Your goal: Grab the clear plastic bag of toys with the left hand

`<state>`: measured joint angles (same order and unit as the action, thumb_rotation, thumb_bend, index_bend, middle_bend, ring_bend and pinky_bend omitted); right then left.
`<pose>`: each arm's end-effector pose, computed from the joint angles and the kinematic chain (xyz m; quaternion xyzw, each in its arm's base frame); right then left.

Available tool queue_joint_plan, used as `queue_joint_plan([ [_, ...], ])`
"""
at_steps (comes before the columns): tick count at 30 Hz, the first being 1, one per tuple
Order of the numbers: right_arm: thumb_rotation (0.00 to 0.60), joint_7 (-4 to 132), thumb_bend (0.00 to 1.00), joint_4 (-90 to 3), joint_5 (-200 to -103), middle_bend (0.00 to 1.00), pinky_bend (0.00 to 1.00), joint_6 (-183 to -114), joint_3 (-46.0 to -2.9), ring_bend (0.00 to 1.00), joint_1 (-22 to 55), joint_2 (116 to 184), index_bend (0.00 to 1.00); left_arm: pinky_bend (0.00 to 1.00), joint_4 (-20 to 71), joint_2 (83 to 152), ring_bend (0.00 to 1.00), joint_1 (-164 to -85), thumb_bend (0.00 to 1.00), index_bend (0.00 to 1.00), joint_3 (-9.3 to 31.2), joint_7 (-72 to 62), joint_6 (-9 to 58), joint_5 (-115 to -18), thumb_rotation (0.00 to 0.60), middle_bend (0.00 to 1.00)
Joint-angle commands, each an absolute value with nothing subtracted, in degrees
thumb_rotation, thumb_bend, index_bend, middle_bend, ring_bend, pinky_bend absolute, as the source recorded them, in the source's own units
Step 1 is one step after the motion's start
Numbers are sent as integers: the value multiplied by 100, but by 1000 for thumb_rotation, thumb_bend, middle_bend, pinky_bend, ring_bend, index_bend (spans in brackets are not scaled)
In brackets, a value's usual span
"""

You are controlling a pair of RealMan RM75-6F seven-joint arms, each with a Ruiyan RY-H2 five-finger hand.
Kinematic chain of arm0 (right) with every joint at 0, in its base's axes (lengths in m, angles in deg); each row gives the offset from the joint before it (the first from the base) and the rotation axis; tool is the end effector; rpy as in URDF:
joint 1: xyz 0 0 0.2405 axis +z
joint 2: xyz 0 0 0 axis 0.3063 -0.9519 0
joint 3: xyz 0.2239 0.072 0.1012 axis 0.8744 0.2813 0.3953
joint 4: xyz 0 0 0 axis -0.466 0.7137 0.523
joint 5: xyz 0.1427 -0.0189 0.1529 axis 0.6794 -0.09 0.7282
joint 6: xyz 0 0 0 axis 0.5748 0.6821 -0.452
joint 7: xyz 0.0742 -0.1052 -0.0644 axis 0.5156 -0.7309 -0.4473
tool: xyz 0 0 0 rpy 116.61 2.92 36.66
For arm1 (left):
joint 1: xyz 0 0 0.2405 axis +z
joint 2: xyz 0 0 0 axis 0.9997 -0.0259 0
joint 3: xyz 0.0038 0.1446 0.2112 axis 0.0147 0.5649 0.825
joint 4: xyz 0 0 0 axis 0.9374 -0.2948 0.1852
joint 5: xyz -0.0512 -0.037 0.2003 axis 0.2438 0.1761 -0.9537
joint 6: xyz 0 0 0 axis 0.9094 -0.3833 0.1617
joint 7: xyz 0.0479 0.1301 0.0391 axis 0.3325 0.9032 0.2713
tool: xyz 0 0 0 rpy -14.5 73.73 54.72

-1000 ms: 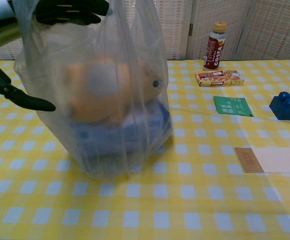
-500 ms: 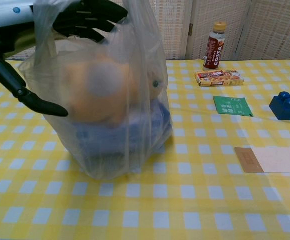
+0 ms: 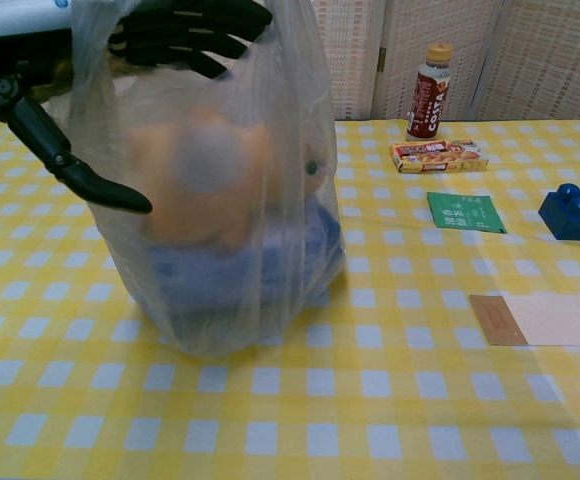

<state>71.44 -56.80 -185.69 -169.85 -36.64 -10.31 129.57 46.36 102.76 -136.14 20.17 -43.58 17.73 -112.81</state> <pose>-0.3038 -0.1762 0.1509 0.6628 -0.3765 0.4132 0.4982 -0.0969 0.2924 0.0766 -0.7565 -0.3641 -0.5396 0.0624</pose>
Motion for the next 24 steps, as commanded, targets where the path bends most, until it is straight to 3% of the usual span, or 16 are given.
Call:
queue_joint_plan([
  [1,600,7149,255,-5682,-18582,0,0,-17010,-3669,0,-1044,12950,0,125,4612,10267,63,-13670,117,57,1985,-4445,1839,-11193,600,87],
  [15,600,7120,255,-5700,-18587,0,0,-17015,-3668,0,-1051,12954,0,140,4681,10144,63,-13781,117,57,1937,-4625,1902,-11074,600,87],
  [24,600,7134,255,-5706,-18651,0,0,-17087,-3688,0,-1077,12943,0,140,4849,10035,64,-14461,118,56,1815,-6046,2692,-10828,600,87],
])
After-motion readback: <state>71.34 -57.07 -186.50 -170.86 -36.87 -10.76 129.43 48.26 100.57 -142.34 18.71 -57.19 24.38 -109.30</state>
